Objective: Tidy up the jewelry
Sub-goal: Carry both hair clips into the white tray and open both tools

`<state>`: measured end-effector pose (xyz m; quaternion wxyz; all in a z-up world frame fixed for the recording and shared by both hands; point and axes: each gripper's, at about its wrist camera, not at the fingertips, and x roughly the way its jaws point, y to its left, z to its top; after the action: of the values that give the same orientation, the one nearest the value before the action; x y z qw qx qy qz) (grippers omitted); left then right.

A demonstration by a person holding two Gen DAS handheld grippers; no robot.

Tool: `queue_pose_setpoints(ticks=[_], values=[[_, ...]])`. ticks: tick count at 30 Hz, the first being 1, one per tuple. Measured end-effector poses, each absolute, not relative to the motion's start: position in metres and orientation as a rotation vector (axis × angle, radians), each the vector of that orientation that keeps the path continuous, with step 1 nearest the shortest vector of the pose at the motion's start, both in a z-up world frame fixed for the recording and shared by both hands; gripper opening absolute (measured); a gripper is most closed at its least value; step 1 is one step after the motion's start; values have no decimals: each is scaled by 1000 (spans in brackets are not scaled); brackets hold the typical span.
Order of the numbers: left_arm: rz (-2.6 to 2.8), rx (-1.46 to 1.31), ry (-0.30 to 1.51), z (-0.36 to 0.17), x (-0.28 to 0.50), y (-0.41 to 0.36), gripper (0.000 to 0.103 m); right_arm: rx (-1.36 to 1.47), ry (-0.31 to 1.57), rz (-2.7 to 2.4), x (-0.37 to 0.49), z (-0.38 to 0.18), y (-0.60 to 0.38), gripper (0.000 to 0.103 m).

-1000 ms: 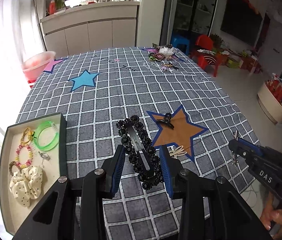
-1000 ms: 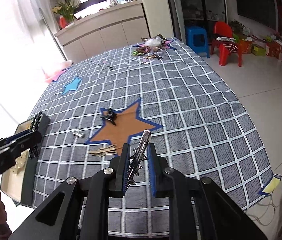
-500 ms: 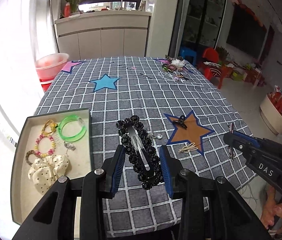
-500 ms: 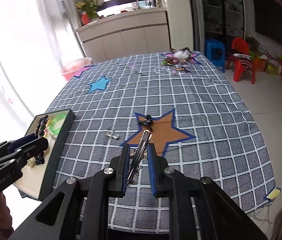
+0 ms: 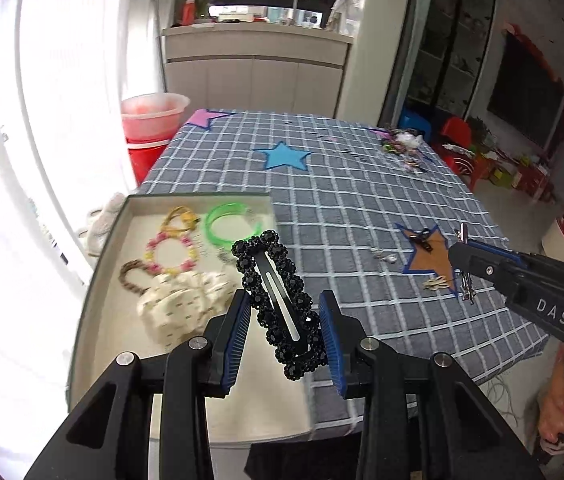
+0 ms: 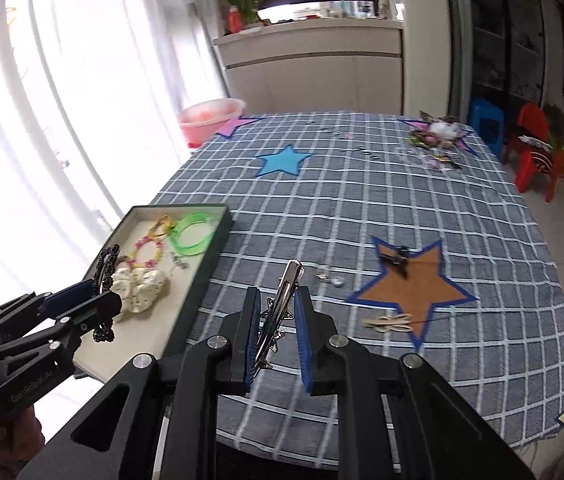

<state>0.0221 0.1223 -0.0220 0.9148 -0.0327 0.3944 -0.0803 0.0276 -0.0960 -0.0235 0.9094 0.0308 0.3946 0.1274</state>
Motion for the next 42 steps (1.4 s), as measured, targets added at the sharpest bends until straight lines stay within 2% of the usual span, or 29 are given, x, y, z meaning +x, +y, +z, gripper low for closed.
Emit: queue_pose_setpoints(ticks=[13,32,42], values=[[-13,-120,874,-57,11,206,43,1,912,480,44,-50,11,19],[-49,-96,1056,-105,45,215,43,-52,1158,586,80,-116,62,19],[-12,-104,1084,-118,76,218,43,-100,1150,534,115,-124,74,19]])
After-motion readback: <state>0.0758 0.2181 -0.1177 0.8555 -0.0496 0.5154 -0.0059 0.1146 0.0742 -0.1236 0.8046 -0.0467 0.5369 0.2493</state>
